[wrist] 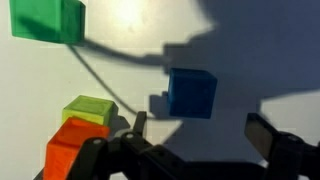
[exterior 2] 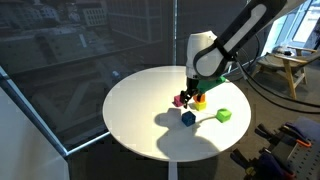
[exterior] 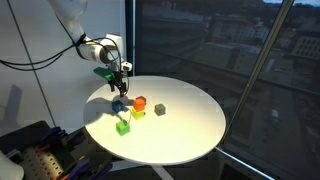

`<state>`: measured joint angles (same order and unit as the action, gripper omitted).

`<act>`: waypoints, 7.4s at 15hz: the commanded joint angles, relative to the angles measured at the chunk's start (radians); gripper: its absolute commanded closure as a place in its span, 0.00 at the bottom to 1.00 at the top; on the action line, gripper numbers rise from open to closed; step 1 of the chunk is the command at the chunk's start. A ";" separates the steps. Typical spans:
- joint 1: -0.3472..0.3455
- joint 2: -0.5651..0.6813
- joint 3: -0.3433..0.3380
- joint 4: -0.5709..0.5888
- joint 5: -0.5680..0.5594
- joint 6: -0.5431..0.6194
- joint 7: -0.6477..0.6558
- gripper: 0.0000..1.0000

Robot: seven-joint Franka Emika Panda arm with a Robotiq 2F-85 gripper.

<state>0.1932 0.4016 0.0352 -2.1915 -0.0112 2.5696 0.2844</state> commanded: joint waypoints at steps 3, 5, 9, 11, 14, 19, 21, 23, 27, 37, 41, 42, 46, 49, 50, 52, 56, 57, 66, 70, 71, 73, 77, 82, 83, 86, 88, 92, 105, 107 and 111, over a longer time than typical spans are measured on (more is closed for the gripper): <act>0.004 0.004 -0.004 0.002 0.010 0.018 0.050 0.00; 0.004 0.012 -0.003 0.005 0.012 0.017 0.058 0.00; -0.001 0.036 -0.003 0.018 0.015 0.014 0.057 0.00; -0.002 0.049 -0.006 0.023 0.015 0.014 0.054 0.00; -0.003 0.068 -0.011 0.033 0.013 0.018 0.052 0.00; 0.007 0.104 -0.018 0.059 0.007 0.027 0.057 0.00; 0.011 0.121 -0.019 0.073 0.005 0.030 0.059 0.00; 0.015 0.139 -0.020 0.088 0.005 0.028 0.059 0.00; 0.024 0.169 -0.021 0.112 0.003 0.028 0.059 0.00; 0.036 0.207 -0.027 0.136 0.004 0.029 0.057 0.00; 0.036 0.214 -0.028 0.137 0.006 0.030 0.057 0.00; 0.035 0.216 -0.028 0.138 0.006 0.030 0.056 0.00; 0.035 0.224 -0.028 0.140 0.007 0.028 0.056 0.00; 0.034 0.228 -0.028 0.141 0.008 0.028 0.055 0.00; 0.034 0.230 -0.028 0.142 0.008 0.028 0.055 0.00; 0.034 0.230 -0.029 0.141 0.008 0.028 0.055 0.00; 0.034 0.231 -0.029 0.141 0.008 0.028 0.054 0.00; 0.033 0.232 -0.028 0.142 0.009 0.028 0.052 0.25; 0.032 0.228 -0.025 0.142 0.010 0.022 0.049 0.69; 0.033 0.207 -0.025 0.134 0.010 0.007 0.050 0.69; 0.033 0.202 -0.025 0.133 0.010 0.005 0.050 0.69; 0.034 0.192 -0.026 0.130 0.009 0.001 0.051 0.69; 0.034 0.167 -0.023 0.125 0.009 -0.009 0.050 0.69; 0.031 0.132 -0.015 0.120 0.011 -0.024 0.044 0.69; 0.033 0.124 -0.016 0.118 0.009 -0.027 0.046 0.69; 0.034 0.099 -0.016 0.115 0.005 -0.041 0.050 0.69; 0.033 0.079 -0.014 0.113 0.005 -0.055 0.048 0.69; 0.029 0.051 -0.002 0.113 0.008 -0.078 0.043 0.69; 0.026 -0.039 0.010 0.108 0.001 -0.133 0.050 0.69; 0.024 -0.055 0.010 0.105 0.000 -0.140 0.050 0.69; 0.018 -0.081 0.015 0.102 0.003 -0.160 0.043 0.69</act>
<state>0.2232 0.3668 0.0420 -2.0691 -0.0101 2.4407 0.3318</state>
